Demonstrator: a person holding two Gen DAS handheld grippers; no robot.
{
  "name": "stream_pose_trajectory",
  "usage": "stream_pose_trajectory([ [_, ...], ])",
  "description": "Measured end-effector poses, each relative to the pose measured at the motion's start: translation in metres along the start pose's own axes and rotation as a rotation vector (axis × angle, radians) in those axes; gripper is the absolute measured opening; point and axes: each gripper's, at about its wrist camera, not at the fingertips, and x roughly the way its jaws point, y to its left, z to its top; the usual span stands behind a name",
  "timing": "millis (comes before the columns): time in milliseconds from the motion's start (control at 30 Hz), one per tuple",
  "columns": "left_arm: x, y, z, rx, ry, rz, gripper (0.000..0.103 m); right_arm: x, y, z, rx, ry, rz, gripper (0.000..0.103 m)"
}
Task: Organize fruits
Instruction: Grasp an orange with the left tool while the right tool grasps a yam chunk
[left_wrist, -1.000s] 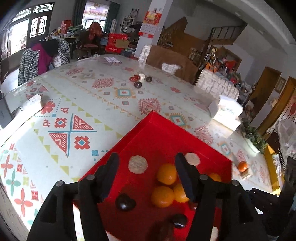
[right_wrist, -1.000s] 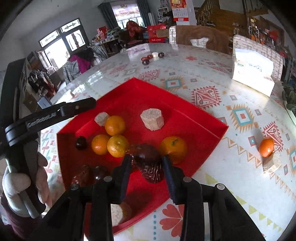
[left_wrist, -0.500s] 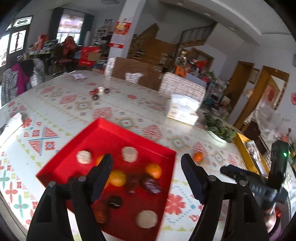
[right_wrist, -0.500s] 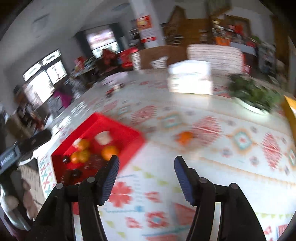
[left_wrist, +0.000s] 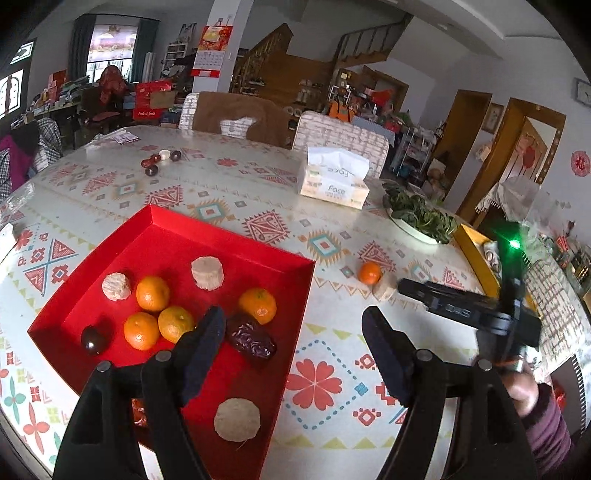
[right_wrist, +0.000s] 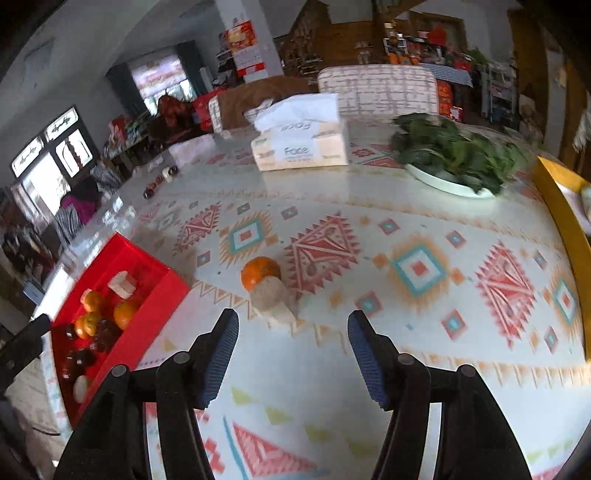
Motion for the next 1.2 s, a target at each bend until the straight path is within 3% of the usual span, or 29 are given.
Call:
stream_pose_trajectory([
  [233,0.007,0.001,0.001,-0.002,0.013,0.008,0.076,0.039,0.023,0.002,-0.104,0.034,-0.054,0.066],
  [267,0.009,0.000,0.001,-0.001,0.019,0.005,0.076,0.042,0.024,0.001,-0.103,0.038,-0.054,0.060],
  [300,0.012,-0.002,0.002,0.002,0.025,0.002,0.076,0.044,0.024,0.000,-0.104,0.049,-0.059,0.040],
  [333,0.014,-0.005,0.002,0.008,0.030,-0.001,0.076,0.045,0.024,0.000,-0.103,0.053,-0.066,0.032],
  [600,0.046,-0.044,0.010,0.091,0.078,-0.029,0.076,0.012,-0.017,-0.010,0.009,0.038,-0.046,0.033],
  [833,0.104,-0.088,0.021,0.134,0.143,-0.042,0.076,-0.028,-0.054,-0.025,0.059,-0.036,-0.041,0.033],
  [1033,0.153,-0.116,0.025,0.226,0.151,0.019,0.075,-0.025,-0.074,-0.024,0.125,-0.023,0.022,0.033],
  [1100,0.168,-0.120,0.026,0.238,0.166,0.025,0.071,-0.024,-0.077,-0.024,0.135,-0.021,0.033,0.033],
  [1200,0.182,-0.126,0.025,0.264,0.191,0.038,0.055,-0.025,-0.079,-0.024,0.142,-0.022,0.041,0.033],
])
